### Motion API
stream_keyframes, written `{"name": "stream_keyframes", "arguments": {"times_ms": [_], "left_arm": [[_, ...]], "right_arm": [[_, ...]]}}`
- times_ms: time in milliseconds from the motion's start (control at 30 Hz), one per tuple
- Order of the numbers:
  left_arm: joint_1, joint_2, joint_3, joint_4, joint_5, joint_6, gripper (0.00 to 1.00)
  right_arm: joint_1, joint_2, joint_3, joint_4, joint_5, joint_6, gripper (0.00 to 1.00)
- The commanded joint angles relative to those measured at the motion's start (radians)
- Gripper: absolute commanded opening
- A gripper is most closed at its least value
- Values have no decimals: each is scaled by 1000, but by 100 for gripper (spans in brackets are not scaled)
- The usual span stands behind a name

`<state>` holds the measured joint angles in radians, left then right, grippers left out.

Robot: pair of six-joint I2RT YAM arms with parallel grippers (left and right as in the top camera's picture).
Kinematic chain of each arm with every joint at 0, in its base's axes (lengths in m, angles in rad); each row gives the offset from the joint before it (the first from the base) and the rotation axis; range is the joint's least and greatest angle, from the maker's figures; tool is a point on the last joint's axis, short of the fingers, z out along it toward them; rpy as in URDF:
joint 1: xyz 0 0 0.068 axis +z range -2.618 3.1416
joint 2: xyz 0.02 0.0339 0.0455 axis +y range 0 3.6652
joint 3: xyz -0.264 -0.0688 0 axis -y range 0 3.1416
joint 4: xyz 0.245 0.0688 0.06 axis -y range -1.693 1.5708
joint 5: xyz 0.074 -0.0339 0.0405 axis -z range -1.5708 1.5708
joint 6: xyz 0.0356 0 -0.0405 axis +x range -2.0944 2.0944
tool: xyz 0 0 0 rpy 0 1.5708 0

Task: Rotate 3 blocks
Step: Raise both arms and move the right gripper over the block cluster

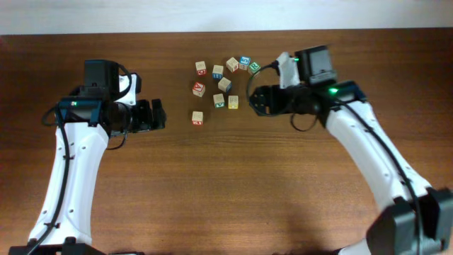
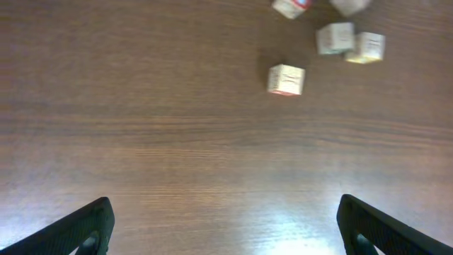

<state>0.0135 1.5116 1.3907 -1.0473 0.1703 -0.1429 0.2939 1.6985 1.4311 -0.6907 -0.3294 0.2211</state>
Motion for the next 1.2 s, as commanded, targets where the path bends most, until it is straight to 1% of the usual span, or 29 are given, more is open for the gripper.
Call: {"name": "stream_keyframes", "arguments": {"times_ms": [0, 100, 200, 267, 333, 433, 533, 733, 1033, 1067, 1133, 1167], "left_arm": [[0, 1, 18, 1, -93, -63, 99], [0, 1, 18, -10, -98, -63, 99], [0, 1, 18, -17, -69, -66, 99], [0, 1, 18, -17, -66, -66, 99], [0, 1, 18, -18, -65, -66, 99], [0, 1, 18, -24, -62, -66, 99], [0, 1, 18, -25, -62, -66, 99], [0, 1, 18, -31, -62, -66, 99], [0, 1, 18, -39, -63, -66, 99], [0, 1, 18, -39, -63, -66, 99], [0, 1, 18, -39, -63, -66, 99], [0, 1, 18, -39, -63, -66, 99]], "right_arm": [[40, 109, 69, 81, 106, 81, 91], [65, 270, 161, 151, 107, 101, 91], [85, 350, 182, 217, 164, 102, 88], [101, 391, 182, 254, 241, 111, 81], [112, 406, 182, 269, 277, 114, 77], [124, 435, 182, 307, 297, 115, 75], [127, 458, 182, 314, 311, 149, 71], [145, 515, 182, 314, 315, 159, 71], [161, 549, 182, 313, 330, 159, 71], [164, 549, 182, 311, 331, 159, 70], [164, 549, 182, 313, 331, 159, 65], [164, 549, 182, 313, 331, 159, 58]]}}
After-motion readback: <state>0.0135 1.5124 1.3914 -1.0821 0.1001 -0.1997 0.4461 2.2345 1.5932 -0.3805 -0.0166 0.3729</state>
